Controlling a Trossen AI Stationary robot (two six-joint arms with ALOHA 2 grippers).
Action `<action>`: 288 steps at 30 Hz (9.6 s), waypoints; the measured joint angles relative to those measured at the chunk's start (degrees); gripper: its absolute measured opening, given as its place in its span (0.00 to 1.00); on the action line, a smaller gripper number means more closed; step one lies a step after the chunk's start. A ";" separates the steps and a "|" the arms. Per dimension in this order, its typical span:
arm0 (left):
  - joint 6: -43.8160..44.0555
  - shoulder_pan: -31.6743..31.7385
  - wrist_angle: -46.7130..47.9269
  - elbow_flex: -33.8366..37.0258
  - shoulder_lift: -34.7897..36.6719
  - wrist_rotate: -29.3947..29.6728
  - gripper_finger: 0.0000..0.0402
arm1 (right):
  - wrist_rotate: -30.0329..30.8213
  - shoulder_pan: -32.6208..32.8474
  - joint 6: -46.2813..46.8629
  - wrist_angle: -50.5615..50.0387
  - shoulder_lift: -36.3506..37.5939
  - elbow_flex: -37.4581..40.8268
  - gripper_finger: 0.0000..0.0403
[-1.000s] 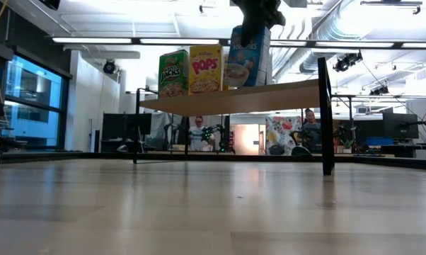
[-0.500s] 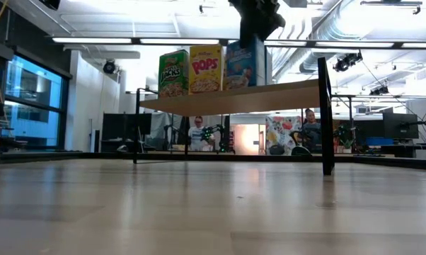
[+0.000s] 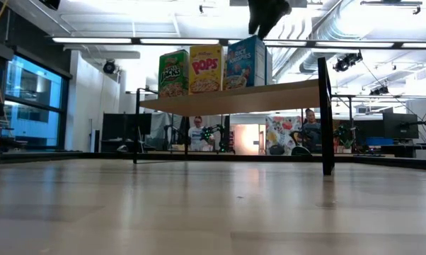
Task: Stack cereal on shelf
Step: Put the blue cereal box aligned with the blue cereal box on the shelf, then return to Home Position
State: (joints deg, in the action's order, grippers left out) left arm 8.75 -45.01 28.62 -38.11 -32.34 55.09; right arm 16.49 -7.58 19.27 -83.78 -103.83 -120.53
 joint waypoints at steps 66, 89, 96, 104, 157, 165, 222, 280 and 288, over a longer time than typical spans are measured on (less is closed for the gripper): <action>-17.99 46.19 -28.79 24.24 5.60 -73.83 0.00 | 9.62 35.46 -4.20 69.41 62.75 82.08 0.00; -9.42 48.39 -35.23 37.46 15.78 -69.85 0.00 | 19.42 41.73 1.87 63.25 64.24 82.08 0.00; -9.40 48.37 -35.32 37.46 15.76 -69.85 0.00 | 19.54 41.72 -1.78 66.33 64.16 83.04 0.00; -9.38 48.37 -35.32 37.46 15.76 -69.70 0.00 | 5.98 35.92 -10.28 93.33 67.35 99.68 0.00; -9.38 48.35 -31.45 37.42 15.47 -67.88 0.00 | -19.69 10.80 -9.04 84.88 99.34 119.93 0.00; -9.38 47.91 -31.35 37.42 21.37 -67.26 0.00 | -19.69 10.80 -8.79 84.88 99.36 119.93 0.00; -9.36 46.26 -36.15 37.42 32.14 -66.38 0.00 | -19.69 10.80 -8.81 84.86 99.36 119.95 0.00; -9.38 43.87 -36.15 37.42 32.13 -66.45 0.00 | -19.71 10.79 -8.81 84.85 99.34 119.95 0.00; -9.38 43.87 -36.13 37.42 32.13 -66.45 0.00 | -19.70 10.78 -8.81 84.85 99.35 119.95 0.00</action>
State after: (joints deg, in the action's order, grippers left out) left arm -0.62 -1.15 -7.51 -0.69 -0.21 -11.35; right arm -3.21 3.21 10.46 1.07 -4.48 -0.58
